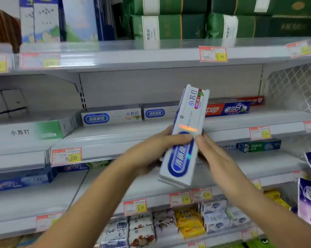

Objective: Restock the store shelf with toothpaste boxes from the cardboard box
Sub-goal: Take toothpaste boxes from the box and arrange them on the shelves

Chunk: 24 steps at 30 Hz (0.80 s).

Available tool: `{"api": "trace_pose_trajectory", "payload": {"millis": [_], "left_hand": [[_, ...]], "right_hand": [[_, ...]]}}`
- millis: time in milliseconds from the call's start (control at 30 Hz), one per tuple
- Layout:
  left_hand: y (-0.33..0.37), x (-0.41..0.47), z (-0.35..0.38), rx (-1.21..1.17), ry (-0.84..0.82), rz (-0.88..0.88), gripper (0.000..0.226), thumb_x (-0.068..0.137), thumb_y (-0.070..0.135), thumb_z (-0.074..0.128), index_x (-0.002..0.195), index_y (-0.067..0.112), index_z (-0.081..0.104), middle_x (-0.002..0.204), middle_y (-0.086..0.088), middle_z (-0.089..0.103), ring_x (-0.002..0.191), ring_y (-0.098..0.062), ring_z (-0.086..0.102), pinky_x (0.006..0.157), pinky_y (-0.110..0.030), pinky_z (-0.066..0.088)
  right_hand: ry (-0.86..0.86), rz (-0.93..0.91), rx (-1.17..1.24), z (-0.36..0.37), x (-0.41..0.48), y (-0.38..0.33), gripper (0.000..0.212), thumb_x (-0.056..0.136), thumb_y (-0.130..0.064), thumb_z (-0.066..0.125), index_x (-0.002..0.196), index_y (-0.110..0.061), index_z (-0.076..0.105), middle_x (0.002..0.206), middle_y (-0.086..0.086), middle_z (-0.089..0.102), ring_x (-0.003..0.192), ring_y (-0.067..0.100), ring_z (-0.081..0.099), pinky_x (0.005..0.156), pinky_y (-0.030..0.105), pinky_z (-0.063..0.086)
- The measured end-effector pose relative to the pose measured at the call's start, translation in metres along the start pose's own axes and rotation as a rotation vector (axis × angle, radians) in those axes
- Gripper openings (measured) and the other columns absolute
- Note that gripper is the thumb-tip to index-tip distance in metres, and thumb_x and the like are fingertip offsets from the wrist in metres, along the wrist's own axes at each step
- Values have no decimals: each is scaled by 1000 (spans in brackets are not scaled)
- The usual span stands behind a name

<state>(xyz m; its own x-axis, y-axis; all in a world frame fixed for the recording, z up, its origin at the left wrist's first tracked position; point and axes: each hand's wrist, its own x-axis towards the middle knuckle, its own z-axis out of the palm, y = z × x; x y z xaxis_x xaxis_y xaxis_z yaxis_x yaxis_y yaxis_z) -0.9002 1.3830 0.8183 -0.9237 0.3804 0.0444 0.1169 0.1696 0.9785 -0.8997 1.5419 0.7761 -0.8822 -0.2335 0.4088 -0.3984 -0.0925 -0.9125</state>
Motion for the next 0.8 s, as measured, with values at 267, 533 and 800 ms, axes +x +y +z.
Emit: {"api": "trace_pose_trajectory", "payload": {"millis": [267,533,800], "left_hand": [[72,54,-56,443,43,-43,36,88,23,62,124,24,56,89,3,73,68,-10,68,63,-21,56],[79,123,-67,878,134,-46,75,83,29,70,146,34,30,106,2,63,75,-9,66,58,-18,52],[53,165,-80,1046,26,-187,69,83,25,70,143,28,36,111,2,58,83,-15,64,66,-22,53]], "right_hand": [[62,2,-752,-66,85,-7,46,99,-43,39,135,-17,51,138,-1,52,126,16,46,97,24,31],[254,54,-1257,-126,129,28,52,101,-44,23,104,-13,65,103,7,68,102,26,58,110,46,26],[544,-276,-1196,-136,132,75,48,97,-39,13,70,-18,46,68,-4,50,69,19,44,99,43,36]]}}
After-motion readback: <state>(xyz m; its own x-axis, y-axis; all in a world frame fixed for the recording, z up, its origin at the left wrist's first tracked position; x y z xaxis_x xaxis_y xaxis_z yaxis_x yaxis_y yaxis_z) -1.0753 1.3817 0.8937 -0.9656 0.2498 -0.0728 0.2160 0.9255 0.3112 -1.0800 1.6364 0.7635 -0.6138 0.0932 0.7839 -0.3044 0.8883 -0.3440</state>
